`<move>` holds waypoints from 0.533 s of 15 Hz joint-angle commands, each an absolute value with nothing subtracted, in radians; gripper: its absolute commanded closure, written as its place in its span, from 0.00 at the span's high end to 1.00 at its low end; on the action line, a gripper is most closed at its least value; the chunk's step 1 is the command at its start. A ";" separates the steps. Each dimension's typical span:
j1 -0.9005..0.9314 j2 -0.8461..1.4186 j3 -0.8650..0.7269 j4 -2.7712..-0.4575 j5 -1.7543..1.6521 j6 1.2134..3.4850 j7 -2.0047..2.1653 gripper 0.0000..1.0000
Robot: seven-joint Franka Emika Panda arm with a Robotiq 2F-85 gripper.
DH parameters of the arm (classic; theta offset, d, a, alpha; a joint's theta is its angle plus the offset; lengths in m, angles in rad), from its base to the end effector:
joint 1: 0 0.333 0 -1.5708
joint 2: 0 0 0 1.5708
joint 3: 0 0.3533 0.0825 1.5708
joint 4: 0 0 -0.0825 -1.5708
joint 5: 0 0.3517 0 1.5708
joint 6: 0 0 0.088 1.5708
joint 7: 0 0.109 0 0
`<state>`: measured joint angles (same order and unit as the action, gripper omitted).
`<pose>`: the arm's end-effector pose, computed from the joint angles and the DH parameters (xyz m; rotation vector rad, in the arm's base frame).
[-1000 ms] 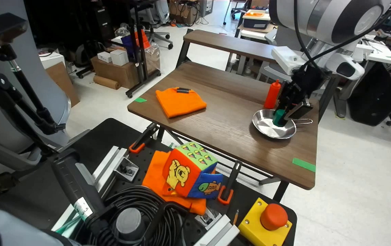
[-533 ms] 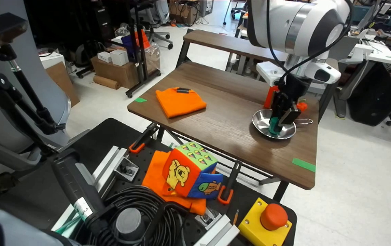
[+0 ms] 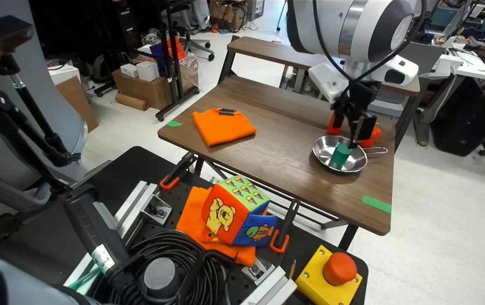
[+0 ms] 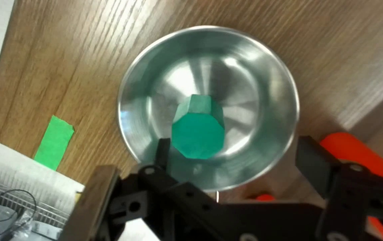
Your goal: Put the green object inside the silver pot
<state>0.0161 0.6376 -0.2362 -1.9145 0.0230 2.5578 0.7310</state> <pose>0.6185 -0.1254 0.2224 2.7073 -1.3475 0.0824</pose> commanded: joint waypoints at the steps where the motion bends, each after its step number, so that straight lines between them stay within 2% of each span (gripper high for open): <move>1: -0.027 0.393 -0.175 -2.157 0.060 2.673 0.550 1.00; 4: -0.053 0.241 -0.118 -2.253 0.141 2.502 0.403 1.00; 8: -0.059 0.245 -0.070 -2.281 0.240 2.340 0.260 1.00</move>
